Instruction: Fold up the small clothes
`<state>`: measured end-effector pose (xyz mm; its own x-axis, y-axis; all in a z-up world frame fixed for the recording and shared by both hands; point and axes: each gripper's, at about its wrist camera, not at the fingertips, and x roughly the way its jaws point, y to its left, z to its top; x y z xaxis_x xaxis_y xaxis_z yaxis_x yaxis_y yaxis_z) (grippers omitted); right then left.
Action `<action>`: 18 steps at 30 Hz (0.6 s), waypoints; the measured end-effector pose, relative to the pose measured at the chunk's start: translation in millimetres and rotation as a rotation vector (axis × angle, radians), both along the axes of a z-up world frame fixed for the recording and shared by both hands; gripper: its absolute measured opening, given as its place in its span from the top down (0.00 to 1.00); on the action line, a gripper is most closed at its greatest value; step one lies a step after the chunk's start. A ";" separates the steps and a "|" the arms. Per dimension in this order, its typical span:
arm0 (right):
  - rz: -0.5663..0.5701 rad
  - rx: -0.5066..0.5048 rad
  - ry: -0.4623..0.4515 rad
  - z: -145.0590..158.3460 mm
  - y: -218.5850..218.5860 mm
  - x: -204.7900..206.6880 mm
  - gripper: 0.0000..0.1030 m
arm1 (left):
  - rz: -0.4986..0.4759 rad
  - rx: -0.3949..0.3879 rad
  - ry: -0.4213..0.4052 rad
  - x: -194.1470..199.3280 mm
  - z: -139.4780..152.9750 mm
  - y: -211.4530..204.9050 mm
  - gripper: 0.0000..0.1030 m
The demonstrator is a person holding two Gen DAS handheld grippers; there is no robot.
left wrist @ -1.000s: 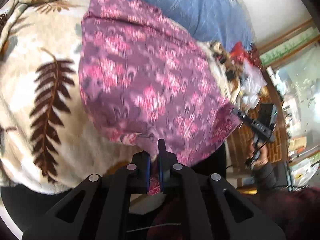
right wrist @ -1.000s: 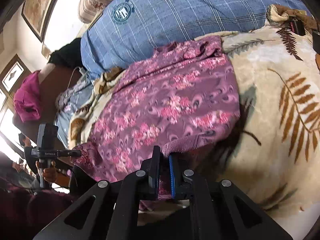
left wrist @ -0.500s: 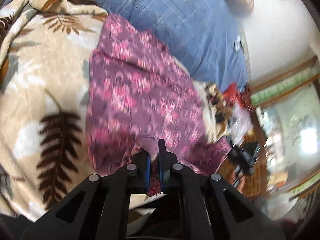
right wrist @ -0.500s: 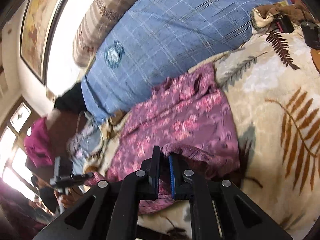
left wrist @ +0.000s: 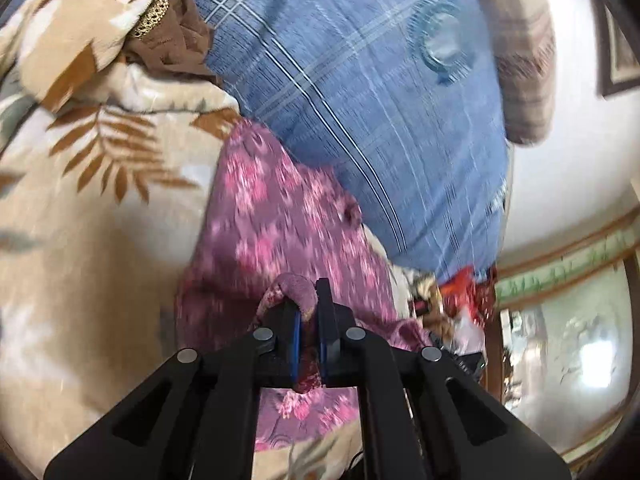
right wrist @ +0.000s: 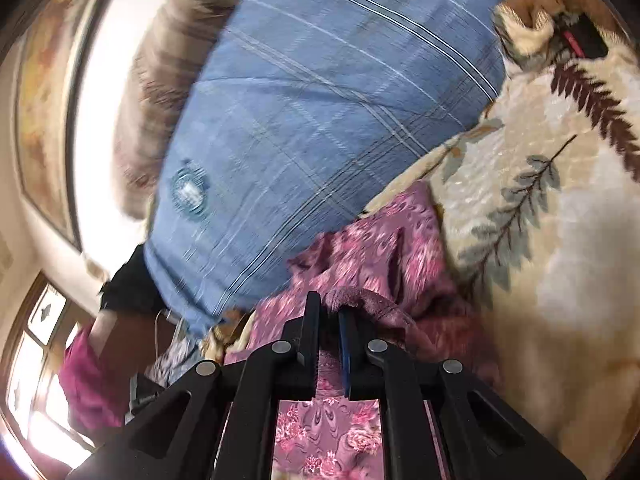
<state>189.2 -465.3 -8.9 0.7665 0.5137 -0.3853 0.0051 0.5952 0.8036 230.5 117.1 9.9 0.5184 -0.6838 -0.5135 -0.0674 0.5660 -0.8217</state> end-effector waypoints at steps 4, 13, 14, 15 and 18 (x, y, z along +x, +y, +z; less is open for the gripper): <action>-0.031 0.040 0.060 -16.4 -3.1 37.1 0.93 | 0.038 -0.028 0.062 38.7 -15.6 2.0 0.96; -0.108 0.087 0.184 -48.5 -11.3 97.8 0.91 | 0.080 0.030 0.213 114.6 -55.8 -8.4 0.96; -0.102 0.094 0.202 -51.1 -10.3 103.4 0.89 | 0.078 0.036 0.227 117.7 -56.7 -10.2 0.96; -0.098 0.103 0.226 -52.9 -10.0 108.2 0.87 | 0.071 0.032 0.230 121.3 -55.8 -10.6 0.96; -0.100 0.157 0.224 -46.7 -14.5 116.5 0.86 | 0.074 -0.022 0.206 126.1 -43.7 -5.2 0.85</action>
<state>305.7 -479.8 -55.5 0.7211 0.5070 -0.4723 0.2448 0.4513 0.8581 356.7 111.9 -33.8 0.4532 -0.6598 -0.5994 -0.2762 0.5355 -0.7981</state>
